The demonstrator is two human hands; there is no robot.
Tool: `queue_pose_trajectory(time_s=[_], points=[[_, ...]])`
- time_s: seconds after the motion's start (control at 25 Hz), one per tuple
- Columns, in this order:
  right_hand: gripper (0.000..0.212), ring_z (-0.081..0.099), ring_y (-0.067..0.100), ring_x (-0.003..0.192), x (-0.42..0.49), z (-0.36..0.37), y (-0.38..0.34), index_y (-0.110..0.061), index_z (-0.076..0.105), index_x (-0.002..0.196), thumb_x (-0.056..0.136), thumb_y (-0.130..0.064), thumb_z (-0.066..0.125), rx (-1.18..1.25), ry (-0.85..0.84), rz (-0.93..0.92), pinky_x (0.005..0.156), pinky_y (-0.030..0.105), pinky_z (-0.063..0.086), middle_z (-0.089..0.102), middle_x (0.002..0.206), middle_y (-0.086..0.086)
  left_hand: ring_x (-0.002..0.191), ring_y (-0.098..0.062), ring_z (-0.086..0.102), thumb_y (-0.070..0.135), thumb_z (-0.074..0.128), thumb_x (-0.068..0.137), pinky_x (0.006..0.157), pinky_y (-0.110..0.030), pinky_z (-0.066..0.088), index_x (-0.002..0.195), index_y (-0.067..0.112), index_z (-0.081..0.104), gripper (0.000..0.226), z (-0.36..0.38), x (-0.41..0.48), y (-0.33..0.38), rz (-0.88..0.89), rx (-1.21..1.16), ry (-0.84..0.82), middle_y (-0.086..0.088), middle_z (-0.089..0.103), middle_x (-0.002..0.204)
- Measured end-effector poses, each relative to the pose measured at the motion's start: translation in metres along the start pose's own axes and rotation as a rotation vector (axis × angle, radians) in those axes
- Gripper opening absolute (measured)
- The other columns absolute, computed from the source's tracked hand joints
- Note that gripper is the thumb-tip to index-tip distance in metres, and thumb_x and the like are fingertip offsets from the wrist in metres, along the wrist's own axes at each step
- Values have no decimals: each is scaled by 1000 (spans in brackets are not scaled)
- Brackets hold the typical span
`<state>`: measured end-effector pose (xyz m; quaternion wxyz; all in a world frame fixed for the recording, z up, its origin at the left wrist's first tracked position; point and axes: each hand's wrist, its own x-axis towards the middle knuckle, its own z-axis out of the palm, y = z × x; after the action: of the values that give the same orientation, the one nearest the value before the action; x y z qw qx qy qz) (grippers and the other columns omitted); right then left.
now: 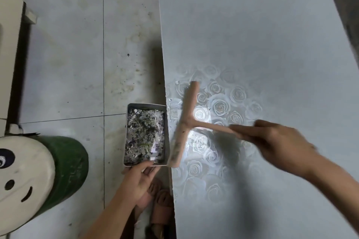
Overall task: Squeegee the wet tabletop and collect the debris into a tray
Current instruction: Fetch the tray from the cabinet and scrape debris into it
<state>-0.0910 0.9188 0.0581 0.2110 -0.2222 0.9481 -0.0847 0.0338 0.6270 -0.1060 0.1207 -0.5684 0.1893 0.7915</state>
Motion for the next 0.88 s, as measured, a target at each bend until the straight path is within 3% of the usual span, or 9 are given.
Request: queue_pose_trajectory(time_s=[0.08,0.16,0.32,0.4,0.6,0.76,0.88], points=[[54,55,8,66,-24,-23,43,-78,28,119,93,-34,47,8,-24,165,53,29,46,51,73,-17,88,-26,63,-17,44,85,70,-47,56,79,5,56,26,1,3,2,-10,-21,-28,-13,70,71],[49,57,10,71,-31,-36,67,-79,31,115,94,-38,47,-21,-40,307,61,35,50,52,72,-15,90,-26,62,-18,46,83,70,-47,58,80,6,57,26,3,7,5,-5,-18,-45,-13,69,75],[42,46,10,73,25,-13,39,-63,36,128,98,-35,40,-3,-161,128,65,28,41,47,77,-11,92,-29,61,-17,47,81,69,-48,58,80,5,58,25,13,24,15,10,-16,-48,-13,71,72],[42,45,12,77,66,-4,15,-59,37,132,99,-33,39,-51,-132,12,65,28,37,43,80,-11,90,-29,61,-17,48,80,64,-44,60,79,3,57,22,20,31,21,4,-7,-46,-15,69,73],[43,48,9,83,96,-30,2,-63,35,130,99,-34,39,-76,-143,-192,65,28,35,44,84,-15,85,-26,59,-15,48,86,58,-41,60,78,3,55,20,32,37,30,-10,21,-13,-15,63,73],[40,53,7,81,86,-79,62,-65,40,126,96,-39,42,-127,-169,68,73,32,47,52,80,-19,86,-27,60,-16,49,85,69,-49,55,78,4,56,22,43,37,42,-22,4,-29,-16,65,73],[42,58,13,94,92,-64,35,-64,31,132,98,-40,36,-200,-225,47,77,31,47,47,87,-15,86,-27,60,-16,48,85,69,-48,55,79,4,55,22,55,38,47,-16,0,-36,-16,68,70]])
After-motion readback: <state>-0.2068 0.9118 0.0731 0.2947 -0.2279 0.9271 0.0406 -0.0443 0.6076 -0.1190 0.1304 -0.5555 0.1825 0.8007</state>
